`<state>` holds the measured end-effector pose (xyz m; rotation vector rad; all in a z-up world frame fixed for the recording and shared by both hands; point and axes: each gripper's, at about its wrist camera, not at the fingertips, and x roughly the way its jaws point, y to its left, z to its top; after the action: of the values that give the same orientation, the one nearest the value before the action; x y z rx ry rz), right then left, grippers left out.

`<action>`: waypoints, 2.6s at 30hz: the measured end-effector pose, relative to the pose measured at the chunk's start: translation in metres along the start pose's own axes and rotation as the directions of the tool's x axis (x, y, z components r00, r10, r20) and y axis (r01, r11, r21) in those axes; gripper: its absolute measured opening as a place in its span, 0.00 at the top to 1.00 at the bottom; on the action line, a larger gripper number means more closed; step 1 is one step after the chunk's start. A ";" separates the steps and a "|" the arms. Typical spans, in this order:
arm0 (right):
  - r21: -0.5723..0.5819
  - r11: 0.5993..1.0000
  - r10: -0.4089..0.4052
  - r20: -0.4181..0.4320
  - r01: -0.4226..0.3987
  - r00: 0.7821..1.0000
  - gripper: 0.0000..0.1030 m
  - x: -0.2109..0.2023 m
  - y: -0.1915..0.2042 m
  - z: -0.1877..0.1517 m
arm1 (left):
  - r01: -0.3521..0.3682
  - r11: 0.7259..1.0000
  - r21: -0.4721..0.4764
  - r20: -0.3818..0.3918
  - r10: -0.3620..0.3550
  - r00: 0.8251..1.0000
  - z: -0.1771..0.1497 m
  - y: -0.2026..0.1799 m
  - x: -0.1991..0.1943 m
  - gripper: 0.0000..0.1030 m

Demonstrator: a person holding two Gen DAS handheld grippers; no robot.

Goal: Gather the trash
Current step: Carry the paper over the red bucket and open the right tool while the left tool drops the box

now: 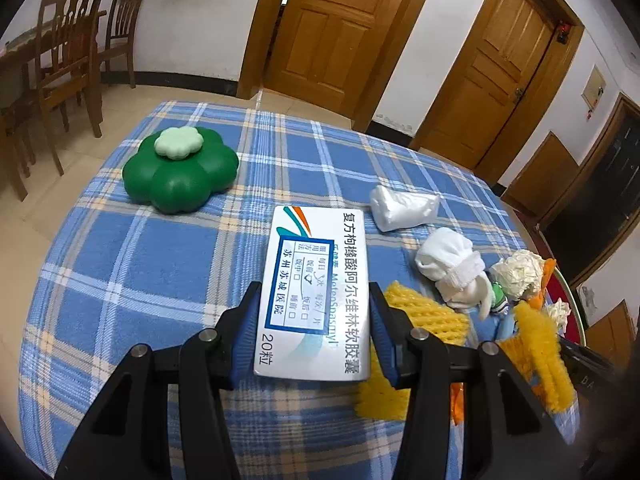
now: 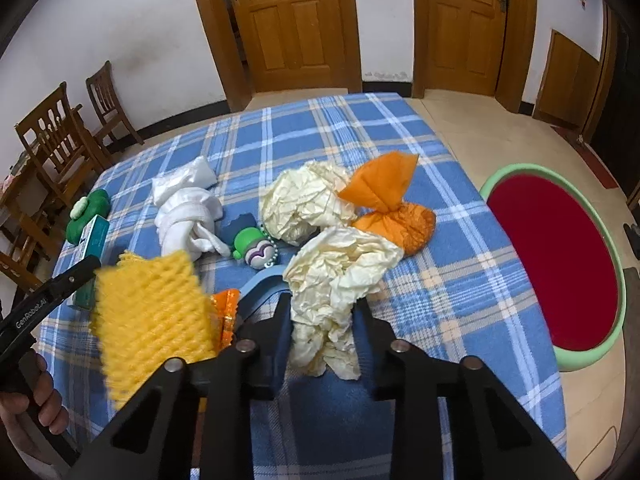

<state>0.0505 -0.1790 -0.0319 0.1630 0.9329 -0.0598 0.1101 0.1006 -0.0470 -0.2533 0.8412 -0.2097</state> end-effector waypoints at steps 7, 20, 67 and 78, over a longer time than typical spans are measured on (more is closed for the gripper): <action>-0.033 0.999 0.042 0.055 -0.041 0.998 0.74 -0.022 -0.001 -0.006 | -0.012 1.000 0.001 0.036 0.012 0.999 -0.003 -0.011 -0.024 0.51; -0.001 0.993 0.117 0.164 -0.119 0.980 0.74 -0.074 -0.032 -0.009 | 0.023 0.998 0.055 0.065 -0.027 0.998 -0.007 -0.068 -0.076 0.51; 0.384 0.923 -0.055 0.130 0.001 0.990 0.73 -0.047 -0.266 -0.020 | 0.308 0.863 0.401 -0.309 -0.189 0.932 -0.049 -0.367 0.071 0.51; 0.414 0.910 -0.057 0.116 0.004 0.992 0.73 -0.036 -0.274 -0.023 | 0.306 0.862 0.405 -0.322 -0.179 0.930 -0.050 -0.379 0.084 0.40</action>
<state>-0.0225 -0.4458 -0.0475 0.5324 0.7865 -0.2957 0.0954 -0.2899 -0.0241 0.1124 1.0085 -0.6853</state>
